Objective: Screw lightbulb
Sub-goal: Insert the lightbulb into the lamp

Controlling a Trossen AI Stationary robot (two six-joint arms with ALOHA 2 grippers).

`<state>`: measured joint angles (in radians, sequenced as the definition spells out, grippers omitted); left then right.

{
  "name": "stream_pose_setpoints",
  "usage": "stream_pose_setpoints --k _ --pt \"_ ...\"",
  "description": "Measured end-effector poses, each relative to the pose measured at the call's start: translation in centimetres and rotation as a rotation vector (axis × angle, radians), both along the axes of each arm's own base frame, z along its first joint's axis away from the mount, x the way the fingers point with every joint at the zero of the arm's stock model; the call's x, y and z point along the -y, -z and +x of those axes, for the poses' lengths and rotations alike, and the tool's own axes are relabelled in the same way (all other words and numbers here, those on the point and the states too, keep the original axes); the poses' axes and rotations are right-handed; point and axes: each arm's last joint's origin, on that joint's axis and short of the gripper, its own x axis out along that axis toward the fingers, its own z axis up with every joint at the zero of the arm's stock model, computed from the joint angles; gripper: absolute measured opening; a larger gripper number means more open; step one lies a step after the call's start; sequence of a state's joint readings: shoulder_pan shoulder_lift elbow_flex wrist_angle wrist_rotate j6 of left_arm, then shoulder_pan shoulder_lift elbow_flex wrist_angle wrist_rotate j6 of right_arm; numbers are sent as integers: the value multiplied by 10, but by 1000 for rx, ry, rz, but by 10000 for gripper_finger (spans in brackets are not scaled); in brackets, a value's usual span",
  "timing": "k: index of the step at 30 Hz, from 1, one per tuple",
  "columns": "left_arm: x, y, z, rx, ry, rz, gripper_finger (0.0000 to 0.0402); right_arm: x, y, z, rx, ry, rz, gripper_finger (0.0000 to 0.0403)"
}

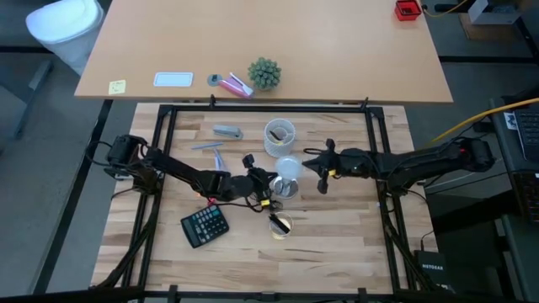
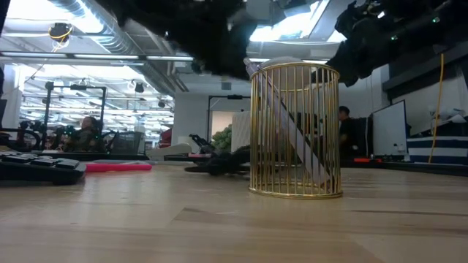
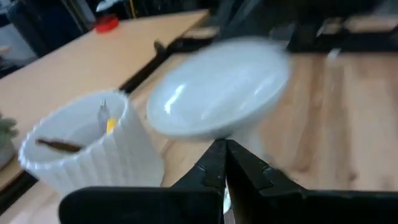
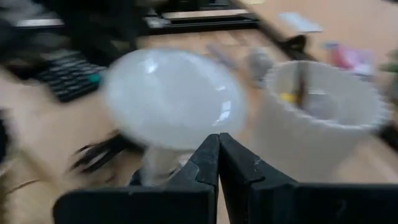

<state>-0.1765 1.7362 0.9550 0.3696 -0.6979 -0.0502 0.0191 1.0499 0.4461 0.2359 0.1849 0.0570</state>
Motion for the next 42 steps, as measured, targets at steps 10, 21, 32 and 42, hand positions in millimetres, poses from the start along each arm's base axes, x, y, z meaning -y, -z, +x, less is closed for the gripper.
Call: stream_pose_setpoints --k 10,21,32,42 --pt "0 1 -1 -6 -19 -11 3 -4 1 1 -2 -119 65 12" --pt "1 1 -1 -7 -16 -11 3 -4 1 1 -1 -100 57 12" --pt "-5 1 0 -6 -21 -17 3 -3 -5 2 54 -98 51 12" --pt "-41 2 7 7 209 -226 4 -3 -26 8 113 -98 50 12"
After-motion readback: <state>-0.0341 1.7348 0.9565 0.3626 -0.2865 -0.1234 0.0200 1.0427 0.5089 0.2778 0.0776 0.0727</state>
